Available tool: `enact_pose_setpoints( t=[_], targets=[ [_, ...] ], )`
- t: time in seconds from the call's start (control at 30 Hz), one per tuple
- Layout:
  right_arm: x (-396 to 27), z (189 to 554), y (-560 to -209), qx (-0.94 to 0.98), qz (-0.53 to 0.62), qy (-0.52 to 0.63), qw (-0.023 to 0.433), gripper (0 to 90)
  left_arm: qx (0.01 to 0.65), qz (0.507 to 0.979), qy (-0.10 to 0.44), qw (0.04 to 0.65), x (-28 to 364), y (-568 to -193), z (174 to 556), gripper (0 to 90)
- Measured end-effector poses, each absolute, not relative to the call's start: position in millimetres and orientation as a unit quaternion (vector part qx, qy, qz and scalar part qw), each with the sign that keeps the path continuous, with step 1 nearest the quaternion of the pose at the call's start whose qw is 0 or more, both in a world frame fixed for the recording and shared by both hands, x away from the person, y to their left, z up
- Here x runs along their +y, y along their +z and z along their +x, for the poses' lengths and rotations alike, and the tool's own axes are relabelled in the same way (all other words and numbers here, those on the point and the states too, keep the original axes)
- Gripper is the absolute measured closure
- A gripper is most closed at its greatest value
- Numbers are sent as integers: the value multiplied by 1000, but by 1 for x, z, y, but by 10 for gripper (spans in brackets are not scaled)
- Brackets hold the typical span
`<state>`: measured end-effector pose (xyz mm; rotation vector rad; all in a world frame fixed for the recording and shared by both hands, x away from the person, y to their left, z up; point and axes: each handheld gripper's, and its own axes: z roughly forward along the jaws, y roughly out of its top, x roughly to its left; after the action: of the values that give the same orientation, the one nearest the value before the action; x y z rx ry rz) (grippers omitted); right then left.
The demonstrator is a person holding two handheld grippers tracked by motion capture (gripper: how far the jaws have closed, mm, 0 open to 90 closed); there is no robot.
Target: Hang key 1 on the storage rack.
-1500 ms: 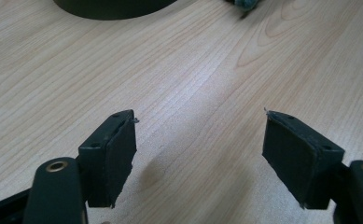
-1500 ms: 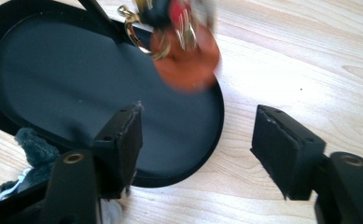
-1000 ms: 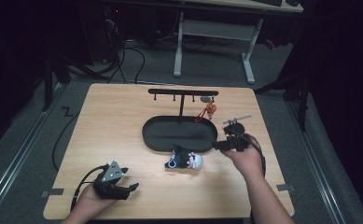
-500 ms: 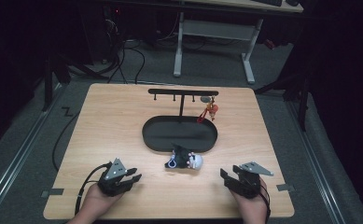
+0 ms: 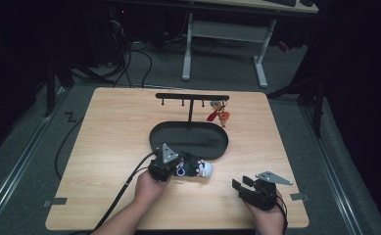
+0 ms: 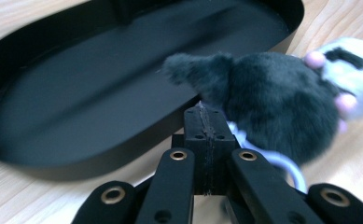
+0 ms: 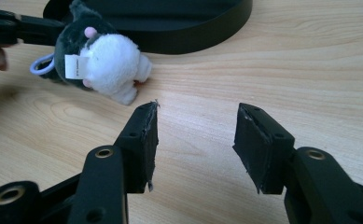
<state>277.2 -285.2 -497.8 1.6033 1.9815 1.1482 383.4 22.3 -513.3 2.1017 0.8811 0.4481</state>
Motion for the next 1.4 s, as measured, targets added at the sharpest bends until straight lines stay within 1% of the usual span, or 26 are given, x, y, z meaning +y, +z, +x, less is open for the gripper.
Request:
enact_pose_setpoints(
  t=[0.13, 0.5, 0.6, 0.67, 0.77, 0.83, 0.9, 1.03, 1.2, 1.3, 1.4],
  targets=[
    [-293, 275, -496, 693, 567, 409, 177, 494, 328, 839, 166, 401, 6, -516, 381, 897],
    [-325, 271, -498, 666, 601, 401, 186, 510, 259, 865, 132, 409, -59, -519, 358, 895],
    [-326, 273, -501, 670, 600, 393, 190, 567, 245, 869, 124, 412, -71, -520, 350, 894],
    [-326, 274, -502, 672, 601, 387, 193, 677, 244, 867, 125, 416, -73, -521, 347, 888],
    [-329, 277, -499, 670, 601, 389, 196, 823, 253, 861, 127, 422, -63, -522, 344, 871],
    [-330, 281, -498, 668, 602, 389, 199, 899, 260, 857, 130, 425, -50, -523, 342, 871],
    [-331, 289, -497, 669, 603, 389, 195, 900, 267, 854, 134, 426, -37, -524, 341, 872],
    [-325, 309, -497, 675, 596, 385, 201, 900, 287, 845, 140, 429, -12, -523, 341, 878],
    [-316, 326, -499, 691, 582, 371, 214, 900, 293, 843, 146, 428, 5, -520, 338, 878],
    [-314, 334, -502, 699, 580, 366, 203, 900, 290, 843, 162, 423, 19, -518, 335, 871],
    [-311, 331, -505, 707, 575, 361, 197, 900, 301, 836, 172, 425, 41, -513, 336, 864]
  ],
)
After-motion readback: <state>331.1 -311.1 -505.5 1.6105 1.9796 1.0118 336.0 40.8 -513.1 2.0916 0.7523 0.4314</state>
